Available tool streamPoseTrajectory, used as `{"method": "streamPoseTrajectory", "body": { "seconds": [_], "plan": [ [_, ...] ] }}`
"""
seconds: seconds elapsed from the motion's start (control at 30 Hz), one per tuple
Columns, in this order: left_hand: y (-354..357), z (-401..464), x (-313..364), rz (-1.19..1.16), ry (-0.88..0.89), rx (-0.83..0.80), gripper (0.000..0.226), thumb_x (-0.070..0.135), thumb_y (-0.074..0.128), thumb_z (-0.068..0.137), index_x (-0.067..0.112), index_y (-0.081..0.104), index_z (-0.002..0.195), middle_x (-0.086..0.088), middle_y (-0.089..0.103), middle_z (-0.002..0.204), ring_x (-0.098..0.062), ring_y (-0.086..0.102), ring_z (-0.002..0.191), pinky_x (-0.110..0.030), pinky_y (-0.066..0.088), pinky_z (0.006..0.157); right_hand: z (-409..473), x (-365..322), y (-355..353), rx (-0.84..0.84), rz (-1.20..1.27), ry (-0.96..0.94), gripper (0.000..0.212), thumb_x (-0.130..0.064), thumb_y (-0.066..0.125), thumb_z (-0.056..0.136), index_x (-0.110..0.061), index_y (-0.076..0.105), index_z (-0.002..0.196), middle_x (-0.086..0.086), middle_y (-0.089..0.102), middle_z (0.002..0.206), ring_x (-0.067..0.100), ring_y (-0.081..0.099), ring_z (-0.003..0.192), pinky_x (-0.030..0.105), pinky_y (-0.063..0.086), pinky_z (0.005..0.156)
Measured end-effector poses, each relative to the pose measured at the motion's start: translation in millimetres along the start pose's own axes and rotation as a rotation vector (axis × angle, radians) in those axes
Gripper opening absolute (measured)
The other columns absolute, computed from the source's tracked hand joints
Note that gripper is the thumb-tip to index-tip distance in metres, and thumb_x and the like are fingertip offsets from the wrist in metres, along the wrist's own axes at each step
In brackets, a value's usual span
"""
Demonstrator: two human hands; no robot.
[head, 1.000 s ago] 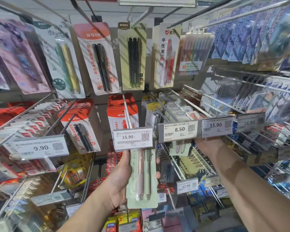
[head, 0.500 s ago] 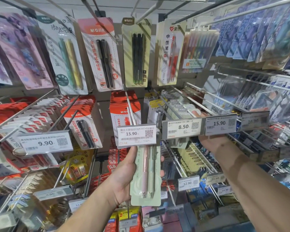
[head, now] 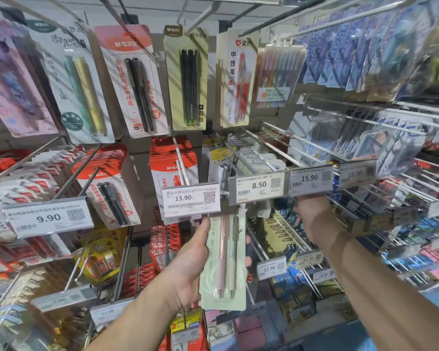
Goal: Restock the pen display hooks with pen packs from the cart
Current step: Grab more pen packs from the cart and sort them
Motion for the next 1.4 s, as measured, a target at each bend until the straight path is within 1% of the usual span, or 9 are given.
{"method": "streamPoseTrajectory", "body": {
  "seconds": [0.1, 0.2, 0.27, 0.6, 0.93, 1.03, 1.17, 1.33, 1.4],
  "plan": [
    [6.6, 3.4, -3.1, 0.001, -0.026, -0.030, 0.088, 0.075, 0.043, 0.093, 0.002, 0.061, 0.140, -0.020, 0.066, 0.126, -0.036, 0.067, 0.097, -0.049, 0.055, 0.089, -8.9, 4.1, -1.4, -0.013, 0.080, -0.081, 0.025, -0.016, 0.051, 0.107, -0.016, 0.055, 0.132, -0.013, 0.056, 0.095, 0.012, 0.056, 0.101, 0.033, 0.044, 0.098],
    [13.1, 7.8, -7.9, -0.002, -0.073, -0.065, 0.091, 0.077, 0.041, 0.090, 0.002, 0.066, 0.134, -0.020, 0.070, 0.117, -0.034, 0.070, 0.094, -0.047, 0.055, 0.089, -17.9, 19.6, -9.7, -0.007, 0.065, -0.201, 0.013, -0.015, 0.053, 0.105, -0.009, 0.057, 0.116, -0.009, 0.052, 0.077, 0.005, 0.043, 0.061, 0.017, 0.039, 0.055],
    [16.3, 11.1, -11.6, 0.032, -0.092, -0.080, 0.093, 0.079, 0.038, 0.090, 0.002, 0.068, 0.131, -0.022, 0.071, 0.111, -0.035, 0.071, 0.092, -0.046, 0.055, 0.088, -27.4, 25.8, -13.7, -0.020, 0.052, -0.191, 0.008, -0.016, 0.054, 0.104, -0.009, 0.057, 0.107, -0.001, 0.052, 0.075, 0.008, 0.041, 0.055, 0.019, 0.032, 0.045],
    [36.6, 21.7, -28.8, 0.127, -0.156, -0.117, 0.091, 0.079, 0.039, 0.090, 0.005, 0.064, 0.135, -0.026, 0.069, 0.108, -0.035, 0.072, 0.085, -0.045, 0.058, 0.081, -69.5, 37.4, -10.0, -0.183, 0.052, -0.016, 0.027, -0.052, 0.065, 0.095, -0.028, 0.075, 0.092, 0.005, 0.069, 0.079, 0.021, 0.057, 0.075, 0.037, 0.044, 0.070],
    [41.6, 26.0, -30.4, 0.226, -0.129, -0.133, 0.092, 0.076, 0.037, 0.093, -0.001, 0.060, 0.140, -0.028, 0.069, 0.108, -0.034, 0.074, 0.084, -0.043, 0.062, 0.076, -79.2, 29.9, -19.5, -0.374, 0.265, 0.017, 0.024, -0.035, 0.071, 0.093, -0.024, 0.078, 0.113, 0.020, 0.074, 0.114, 0.031, 0.068, 0.097, 0.046, 0.047, 0.091],
    [37.8, 25.6, -29.8, 0.247, -0.100, -0.133, 0.088, 0.076, 0.041, 0.094, 0.004, 0.062, 0.139, -0.028, 0.066, 0.122, -0.037, 0.071, 0.099, -0.051, 0.056, 0.094, -77.4, 28.4, -21.4, -0.407, 0.330, 0.030, 0.021, -0.028, 0.065, 0.097, -0.020, 0.079, 0.110, 0.016, 0.076, 0.113, 0.029, 0.073, 0.099, 0.048, 0.050, 0.096],
    [27.9, 24.7, -23.9, 0.300, -0.058, -0.056, 0.067, 0.070, 0.042, 0.096, 0.020, 0.072, 0.130, -0.021, 0.065, 0.137, -0.041, 0.063, 0.125, -0.056, 0.048, 0.109, -76.8, 19.5, -20.4, -0.474, 0.412, 0.021, 0.025, -0.027, 0.067, 0.089, -0.017, 0.082, 0.106, 0.014, 0.076, 0.115, 0.027, 0.074, 0.106, 0.039, 0.056, 0.090],
    [25.6, 11.8, -14.5, 0.303, -0.006, 0.005, 0.069, 0.072, 0.058, 0.089, 0.020, 0.071, 0.132, -0.019, 0.071, 0.128, -0.037, 0.072, 0.108, -0.051, 0.056, 0.097, -66.0, 10.6, -28.0, -0.497, 0.350, -0.025, 0.060, -0.045, 0.084, 0.076, -0.014, 0.069, 0.125, -0.001, 0.077, 0.110, 0.015, 0.072, 0.103, 0.031, 0.053, 0.095],
    [20.2, 8.9, -12.0, 0.272, -0.016, -0.009, 0.088, 0.077, 0.072, 0.075, 0.011, 0.069, 0.133, -0.026, 0.069, 0.120, -0.036, 0.071, 0.094, -0.047, 0.059, 0.087, -63.6, 5.4, -30.7, -0.486, 0.291, -0.108, 0.032, -0.042, 0.076, 0.089, -0.019, 0.067, 0.108, -0.016, 0.073, 0.088, 0.000, 0.068, 0.079, 0.013, 0.050, 0.072]
  ]
}}
Point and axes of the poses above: each hand's wrist, its own z-axis towards the middle knuckle, its own y-axis out of the palm, x = y × z, the point moved 1 cm from there along z, towards the middle knuckle
